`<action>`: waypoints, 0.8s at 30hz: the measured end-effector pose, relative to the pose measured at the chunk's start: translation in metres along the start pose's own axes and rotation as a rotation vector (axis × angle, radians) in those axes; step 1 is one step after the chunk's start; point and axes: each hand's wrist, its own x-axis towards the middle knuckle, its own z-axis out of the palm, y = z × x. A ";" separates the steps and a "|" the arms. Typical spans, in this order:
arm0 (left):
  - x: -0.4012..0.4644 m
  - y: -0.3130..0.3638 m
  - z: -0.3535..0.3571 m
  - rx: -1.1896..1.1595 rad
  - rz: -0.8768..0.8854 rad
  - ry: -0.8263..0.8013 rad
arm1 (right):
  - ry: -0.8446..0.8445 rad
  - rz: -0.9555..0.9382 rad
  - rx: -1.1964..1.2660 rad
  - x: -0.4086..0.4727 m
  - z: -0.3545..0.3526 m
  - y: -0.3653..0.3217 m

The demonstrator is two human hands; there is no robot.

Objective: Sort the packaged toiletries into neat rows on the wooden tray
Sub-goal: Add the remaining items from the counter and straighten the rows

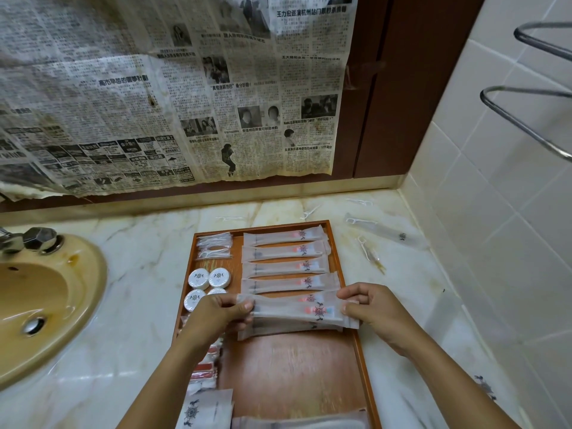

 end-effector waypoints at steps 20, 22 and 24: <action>-0.019 -0.043 0.008 0.858 0.265 0.213 | 0.151 -0.101 -0.616 -0.019 0.029 0.036; -0.018 -0.042 0.008 0.930 0.295 0.213 | 0.173 -0.114 -0.680 -0.018 0.033 0.040; -0.017 -0.043 0.010 0.968 0.315 0.210 | 0.191 -0.118 -0.727 -0.018 0.036 0.042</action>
